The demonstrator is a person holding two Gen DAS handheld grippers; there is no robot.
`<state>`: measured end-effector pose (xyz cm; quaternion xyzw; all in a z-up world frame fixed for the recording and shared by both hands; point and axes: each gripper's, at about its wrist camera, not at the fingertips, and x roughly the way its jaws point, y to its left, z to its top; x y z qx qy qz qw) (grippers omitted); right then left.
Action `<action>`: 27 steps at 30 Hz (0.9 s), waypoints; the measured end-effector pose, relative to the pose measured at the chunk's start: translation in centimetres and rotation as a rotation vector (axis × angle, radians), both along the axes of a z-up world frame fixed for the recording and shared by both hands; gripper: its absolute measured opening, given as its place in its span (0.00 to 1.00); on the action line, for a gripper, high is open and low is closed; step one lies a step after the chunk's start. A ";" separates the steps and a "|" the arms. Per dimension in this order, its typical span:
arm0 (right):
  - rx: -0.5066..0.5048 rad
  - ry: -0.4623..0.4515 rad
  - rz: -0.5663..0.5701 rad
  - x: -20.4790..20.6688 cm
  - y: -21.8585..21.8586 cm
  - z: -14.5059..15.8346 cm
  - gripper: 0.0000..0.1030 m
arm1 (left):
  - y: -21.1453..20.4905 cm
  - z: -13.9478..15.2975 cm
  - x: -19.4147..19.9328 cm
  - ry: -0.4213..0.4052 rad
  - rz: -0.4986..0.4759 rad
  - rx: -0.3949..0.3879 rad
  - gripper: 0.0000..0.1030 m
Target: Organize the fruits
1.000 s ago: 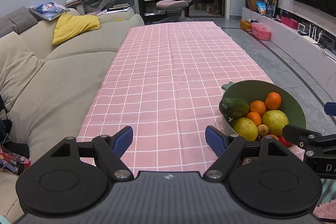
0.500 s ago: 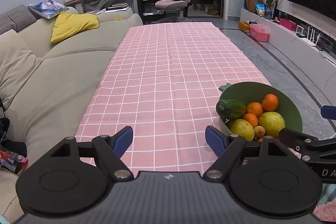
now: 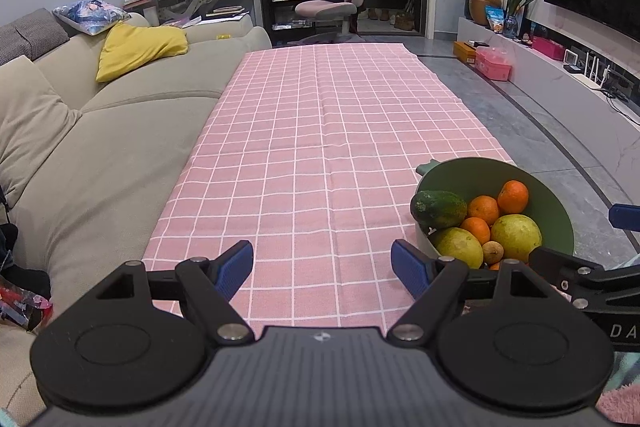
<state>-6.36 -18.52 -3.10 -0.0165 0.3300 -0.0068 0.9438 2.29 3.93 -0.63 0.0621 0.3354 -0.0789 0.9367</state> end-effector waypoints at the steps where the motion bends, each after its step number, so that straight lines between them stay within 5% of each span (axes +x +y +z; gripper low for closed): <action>1: 0.000 0.000 0.000 0.0 0.0 0.0 0.93 | 0.0 0.0 0.0 0.000 0.001 -0.001 0.89; 27: -0.001 0.009 -0.001 0.1 -0.2 -0.1 0.93 | 0.2 0.4 -0.1 -0.003 0.007 0.000 0.89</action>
